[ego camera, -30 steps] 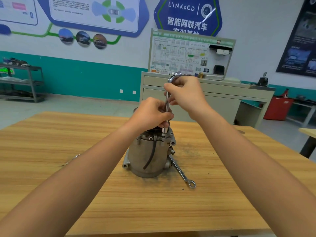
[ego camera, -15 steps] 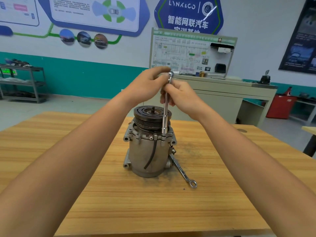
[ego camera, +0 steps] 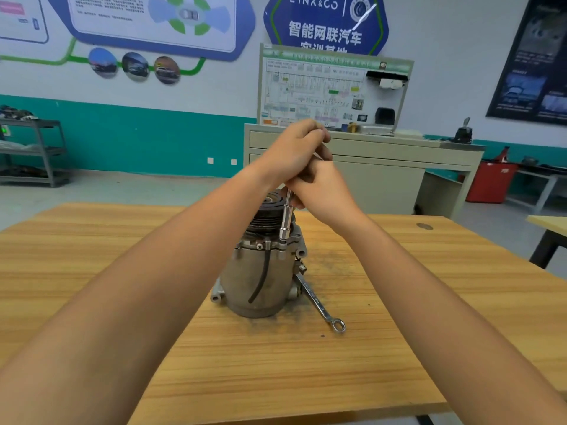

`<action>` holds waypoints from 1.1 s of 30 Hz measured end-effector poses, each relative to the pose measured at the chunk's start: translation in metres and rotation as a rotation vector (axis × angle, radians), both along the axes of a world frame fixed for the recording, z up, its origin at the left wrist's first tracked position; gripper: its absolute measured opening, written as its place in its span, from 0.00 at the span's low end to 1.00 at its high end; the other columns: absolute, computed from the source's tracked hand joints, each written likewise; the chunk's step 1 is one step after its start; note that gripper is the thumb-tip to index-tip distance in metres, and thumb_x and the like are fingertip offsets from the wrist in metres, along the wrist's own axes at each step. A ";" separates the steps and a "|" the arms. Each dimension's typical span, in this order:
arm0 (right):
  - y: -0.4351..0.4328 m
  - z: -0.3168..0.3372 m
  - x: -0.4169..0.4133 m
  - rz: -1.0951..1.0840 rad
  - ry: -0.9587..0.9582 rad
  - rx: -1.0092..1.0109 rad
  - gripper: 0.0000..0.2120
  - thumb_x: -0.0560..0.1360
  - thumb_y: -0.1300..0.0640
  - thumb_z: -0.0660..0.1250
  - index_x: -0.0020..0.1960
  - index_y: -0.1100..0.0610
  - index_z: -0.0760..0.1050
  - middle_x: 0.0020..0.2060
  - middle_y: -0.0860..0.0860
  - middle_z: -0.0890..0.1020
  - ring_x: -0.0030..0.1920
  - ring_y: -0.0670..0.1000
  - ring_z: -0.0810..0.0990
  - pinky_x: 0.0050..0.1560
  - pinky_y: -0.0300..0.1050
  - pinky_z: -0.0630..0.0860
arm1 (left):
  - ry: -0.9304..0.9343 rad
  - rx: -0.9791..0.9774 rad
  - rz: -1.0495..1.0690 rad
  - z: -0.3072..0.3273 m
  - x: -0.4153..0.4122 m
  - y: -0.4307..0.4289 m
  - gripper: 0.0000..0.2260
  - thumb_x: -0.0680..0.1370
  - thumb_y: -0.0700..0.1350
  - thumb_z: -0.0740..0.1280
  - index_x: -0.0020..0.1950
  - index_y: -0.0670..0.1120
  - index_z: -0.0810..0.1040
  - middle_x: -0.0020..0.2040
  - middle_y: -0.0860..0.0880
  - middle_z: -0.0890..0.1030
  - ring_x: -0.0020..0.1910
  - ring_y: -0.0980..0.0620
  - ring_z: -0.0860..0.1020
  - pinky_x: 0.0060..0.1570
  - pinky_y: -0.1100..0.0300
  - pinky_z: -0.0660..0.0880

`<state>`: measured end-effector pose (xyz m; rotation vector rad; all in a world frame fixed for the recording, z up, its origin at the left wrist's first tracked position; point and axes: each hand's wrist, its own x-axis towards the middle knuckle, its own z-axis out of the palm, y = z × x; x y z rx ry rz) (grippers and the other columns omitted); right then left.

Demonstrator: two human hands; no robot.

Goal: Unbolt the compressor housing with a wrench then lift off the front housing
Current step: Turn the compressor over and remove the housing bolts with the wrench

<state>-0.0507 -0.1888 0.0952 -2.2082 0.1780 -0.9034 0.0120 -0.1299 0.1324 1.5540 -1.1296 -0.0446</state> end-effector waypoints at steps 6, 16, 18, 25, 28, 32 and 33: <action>0.016 -0.026 0.000 -0.111 0.016 -0.132 0.08 0.73 0.58 0.66 0.38 0.61 0.72 0.30 0.52 0.76 0.37 0.54 0.74 0.35 0.45 0.66 | -0.026 -0.059 0.320 -0.003 -0.005 -0.004 0.07 0.82 0.42 0.50 0.51 0.44 0.67 0.44 0.47 0.75 0.44 0.48 0.76 0.42 0.56 0.70; 0.008 -0.026 -0.005 -0.096 -0.062 -0.067 0.13 0.73 0.53 0.69 0.56 0.54 0.78 0.33 0.43 0.75 0.35 0.41 0.73 0.36 0.38 0.69 | -0.295 0.022 0.473 0.007 0.000 0.048 0.10 0.77 0.50 0.65 0.38 0.47 0.75 0.32 0.55 0.77 0.32 0.55 0.78 0.33 0.60 0.74; 0.013 -0.029 -0.003 -0.182 -0.138 -0.138 0.12 0.73 0.53 0.69 0.54 0.57 0.77 0.33 0.43 0.75 0.37 0.45 0.75 0.40 0.43 0.73 | -0.471 0.013 0.611 0.007 -0.004 0.044 0.10 0.76 0.49 0.66 0.40 0.45 0.76 0.31 0.56 0.73 0.35 0.50 0.74 0.35 0.58 0.67; 0.008 -0.024 -0.006 -0.022 -0.065 0.084 0.04 0.76 0.56 0.64 0.44 0.52 0.78 0.41 0.50 0.83 0.45 0.49 0.80 0.51 0.49 0.75 | -0.060 0.101 0.028 0.005 -0.005 0.054 0.04 0.78 0.42 0.65 0.46 0.50 0.77 0.37 0.54 0.76 0.27 0.64 0.72 0.30 0.70 0.72; 0.009 -0.021 -0.007 0.107 0.004 0.131 0.07 0.76 0.57 0.64 0.41 0.48 0.76 0.44 0.50 0.84 0.48 0.46 0.80 0.54 0.47 0.74 | -0.105 0.242 0.033 0.008 0.004 0.061 0.07 0.78 0.39 0.63 0.47 0.50 0.78 0.39 0.51 0.76 0.27 0.65 0.73 0.30 0.71 0.73; 0.007 -0.022 -0.003 0.064 -0.039 0.096 0.06 0.75 0.53 0.65 0.50 0.53 0.79 0.42 0.46 0.82 0.44 0.39 0.78 0.44 0.33 0.74 | -0.102 0.226 0.129 0.005 0.006 0.060 0.05 0.77 0.42 0.66 0.46 0.42 0.80 0.34 0.51 0.79 0.24 0.62 0.72 0.27 0.69 0.71; 0.008 -0.024 -0.002 -0.002 -0.099 0.097 0.07 0.74 0.51 0.67 0.49 0.53 0.78 0.39 0.43 0.81 0.40 0.37 0.78 0.38 0.26 0.71 | -0.137 0.201 0.200 0.003 0.006 0.057 0.07 0.76 0.44 0.68 0.44 0.41 0.81 0.33 0.50 0.79 0.22 0.62 0.72 0.25 0.69 0.71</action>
